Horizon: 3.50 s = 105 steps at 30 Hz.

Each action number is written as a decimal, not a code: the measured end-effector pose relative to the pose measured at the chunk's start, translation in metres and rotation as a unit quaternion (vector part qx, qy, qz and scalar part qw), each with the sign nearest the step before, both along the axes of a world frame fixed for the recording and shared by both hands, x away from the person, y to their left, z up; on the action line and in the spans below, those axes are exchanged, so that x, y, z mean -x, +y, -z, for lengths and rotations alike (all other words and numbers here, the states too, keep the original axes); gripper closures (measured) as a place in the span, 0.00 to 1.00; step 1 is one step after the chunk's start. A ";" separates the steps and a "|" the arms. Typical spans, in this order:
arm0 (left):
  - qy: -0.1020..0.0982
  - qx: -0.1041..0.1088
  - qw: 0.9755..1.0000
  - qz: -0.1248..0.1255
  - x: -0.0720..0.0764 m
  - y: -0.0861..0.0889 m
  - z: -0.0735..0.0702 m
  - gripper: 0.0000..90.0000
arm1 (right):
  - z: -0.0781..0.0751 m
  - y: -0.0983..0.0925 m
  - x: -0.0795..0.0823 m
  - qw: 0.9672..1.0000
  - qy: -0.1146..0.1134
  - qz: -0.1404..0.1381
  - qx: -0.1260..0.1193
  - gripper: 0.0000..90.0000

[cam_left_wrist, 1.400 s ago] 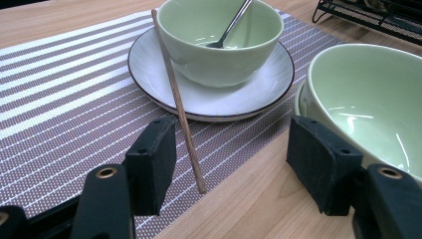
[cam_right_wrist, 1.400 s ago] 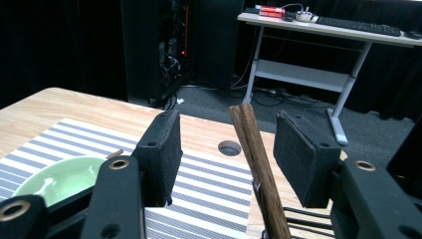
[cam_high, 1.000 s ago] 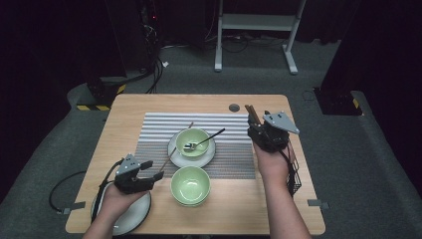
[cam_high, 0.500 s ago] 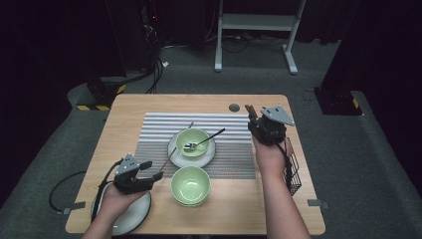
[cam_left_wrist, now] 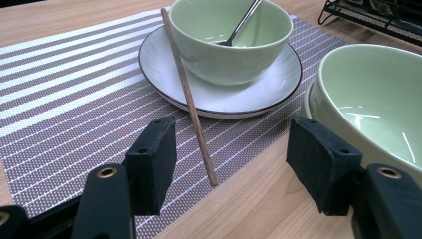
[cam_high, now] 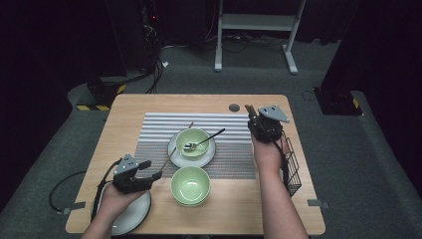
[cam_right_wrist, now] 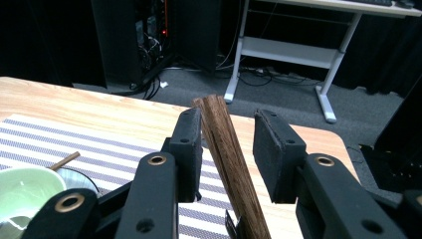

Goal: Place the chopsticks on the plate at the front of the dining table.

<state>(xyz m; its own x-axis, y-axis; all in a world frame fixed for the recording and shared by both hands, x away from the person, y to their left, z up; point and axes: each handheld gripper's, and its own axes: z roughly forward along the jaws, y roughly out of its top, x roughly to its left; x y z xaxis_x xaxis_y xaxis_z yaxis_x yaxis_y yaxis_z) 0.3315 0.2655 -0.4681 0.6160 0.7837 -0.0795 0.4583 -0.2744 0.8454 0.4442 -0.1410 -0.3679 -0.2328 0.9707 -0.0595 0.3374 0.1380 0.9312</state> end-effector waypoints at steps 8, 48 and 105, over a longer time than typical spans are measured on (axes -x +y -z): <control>0.002 0.000 1.000 0.003 0.000 -0.002 0.001 0.41 | 0.006 0.001 -0.006 1.000 0.007 0.002 0.003 0.73; 0.001 0.002 1.000 -0.001 0.001 0.000 0.000 0.40 | 0.002 -0.003 0.005 1.000 0.003 0.006 0.029 0.86; 0.001 -0.002 1.000 0.005 0.003 -0.001 0.008 0.38 | -0.033 -0.040 0.071 0.994 -0.105 0.019 0.002 0.92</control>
